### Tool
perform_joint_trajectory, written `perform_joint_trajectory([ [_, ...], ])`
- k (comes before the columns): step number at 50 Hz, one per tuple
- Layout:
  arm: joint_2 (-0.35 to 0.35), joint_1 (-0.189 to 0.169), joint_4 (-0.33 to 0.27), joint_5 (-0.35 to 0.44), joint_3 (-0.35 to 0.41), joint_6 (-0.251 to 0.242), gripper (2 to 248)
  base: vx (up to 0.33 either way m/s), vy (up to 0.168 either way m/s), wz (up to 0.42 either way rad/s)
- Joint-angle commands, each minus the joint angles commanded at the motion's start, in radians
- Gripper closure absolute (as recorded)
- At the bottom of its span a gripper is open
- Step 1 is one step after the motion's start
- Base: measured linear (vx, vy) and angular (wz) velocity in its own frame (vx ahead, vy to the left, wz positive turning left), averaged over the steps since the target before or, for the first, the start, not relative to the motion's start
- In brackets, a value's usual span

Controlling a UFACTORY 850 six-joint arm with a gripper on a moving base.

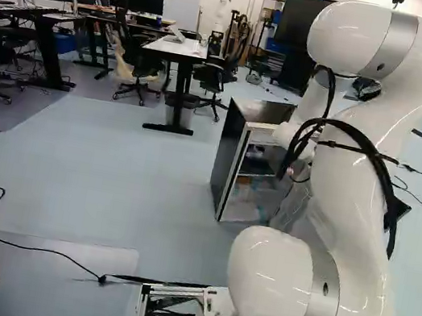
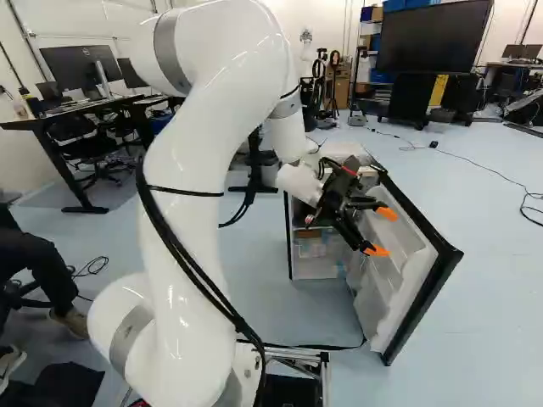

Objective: Open the fridge door

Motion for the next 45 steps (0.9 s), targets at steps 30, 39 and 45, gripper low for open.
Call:
perform_joint_trajectory([
  [30, 0.106, 0.12, -0.142, 0.0, 0.176, 0.0, 3, 0.0, 0.0, 0.0],
  [39, 0.128, 0.146, -0.178, 0.0, 0.21, 0.0, 3, 0.0, 0.0, 0.0],
  [45, 0.13, 0.149, -0.183, 0.0, 0.214, 0.0, 3, 0.0, 0.0, 0.0],
])
